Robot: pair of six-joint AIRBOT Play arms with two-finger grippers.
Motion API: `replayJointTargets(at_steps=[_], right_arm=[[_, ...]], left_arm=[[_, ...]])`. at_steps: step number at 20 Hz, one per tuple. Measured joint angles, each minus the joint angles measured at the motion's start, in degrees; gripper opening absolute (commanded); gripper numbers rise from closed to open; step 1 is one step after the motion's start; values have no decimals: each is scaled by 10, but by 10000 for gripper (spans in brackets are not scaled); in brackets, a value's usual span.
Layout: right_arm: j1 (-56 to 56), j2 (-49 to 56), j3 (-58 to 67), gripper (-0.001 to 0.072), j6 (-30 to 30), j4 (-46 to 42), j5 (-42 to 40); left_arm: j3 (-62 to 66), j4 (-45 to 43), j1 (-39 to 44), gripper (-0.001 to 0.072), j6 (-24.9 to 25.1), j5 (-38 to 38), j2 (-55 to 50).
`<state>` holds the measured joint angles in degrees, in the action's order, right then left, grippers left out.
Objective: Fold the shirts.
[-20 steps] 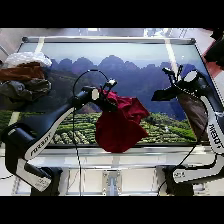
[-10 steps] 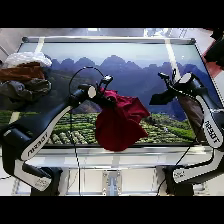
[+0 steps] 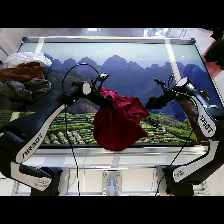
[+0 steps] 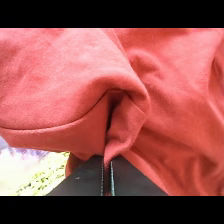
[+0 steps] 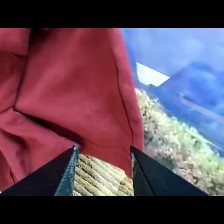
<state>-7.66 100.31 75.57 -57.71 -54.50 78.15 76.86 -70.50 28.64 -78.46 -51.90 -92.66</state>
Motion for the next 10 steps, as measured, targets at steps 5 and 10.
replayJointTargets(at_steps=[5,10], right_arm=[[0,5,0,382,6,-21,-13],[2,7,0,381,8,-29,-21]], left_arm=[[0,0,0,14,0,-2,0],[0,0,0,14,0,-3,0]])
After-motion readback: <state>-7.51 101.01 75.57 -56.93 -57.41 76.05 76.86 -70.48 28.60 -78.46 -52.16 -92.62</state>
